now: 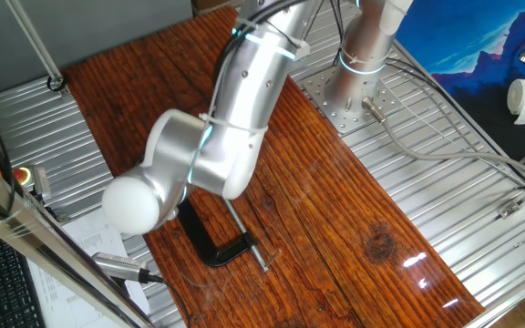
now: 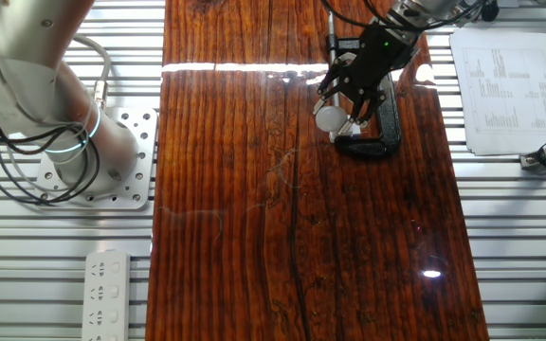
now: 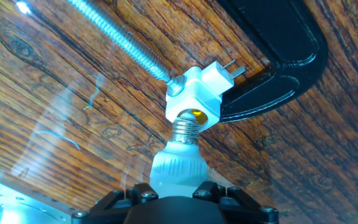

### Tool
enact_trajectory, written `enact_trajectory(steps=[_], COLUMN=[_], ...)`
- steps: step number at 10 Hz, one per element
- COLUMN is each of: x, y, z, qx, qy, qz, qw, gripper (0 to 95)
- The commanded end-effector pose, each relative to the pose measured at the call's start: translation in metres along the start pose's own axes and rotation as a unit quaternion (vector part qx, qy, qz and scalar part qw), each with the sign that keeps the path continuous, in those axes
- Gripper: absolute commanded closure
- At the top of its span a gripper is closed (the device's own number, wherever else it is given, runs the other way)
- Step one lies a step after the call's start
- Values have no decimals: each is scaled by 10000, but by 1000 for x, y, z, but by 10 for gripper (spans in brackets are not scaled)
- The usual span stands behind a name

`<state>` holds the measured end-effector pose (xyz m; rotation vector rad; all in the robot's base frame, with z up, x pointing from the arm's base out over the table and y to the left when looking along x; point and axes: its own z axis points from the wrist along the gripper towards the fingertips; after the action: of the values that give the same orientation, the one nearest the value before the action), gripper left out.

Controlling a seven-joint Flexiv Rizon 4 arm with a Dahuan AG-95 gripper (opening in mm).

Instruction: Install the light bulb by rotating it

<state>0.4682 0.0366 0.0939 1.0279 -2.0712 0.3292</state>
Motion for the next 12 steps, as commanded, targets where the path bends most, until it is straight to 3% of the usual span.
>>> enact_trajectory(steps=[1,8,12], x=[0,21,22], y=[0,-6,-6], z=[3,9,9], qx=[1,26,50], qy=[-22,-35,26], qz=[20,-2,-86], qw=[10000,10000,9999], gripper=[760,760,760])
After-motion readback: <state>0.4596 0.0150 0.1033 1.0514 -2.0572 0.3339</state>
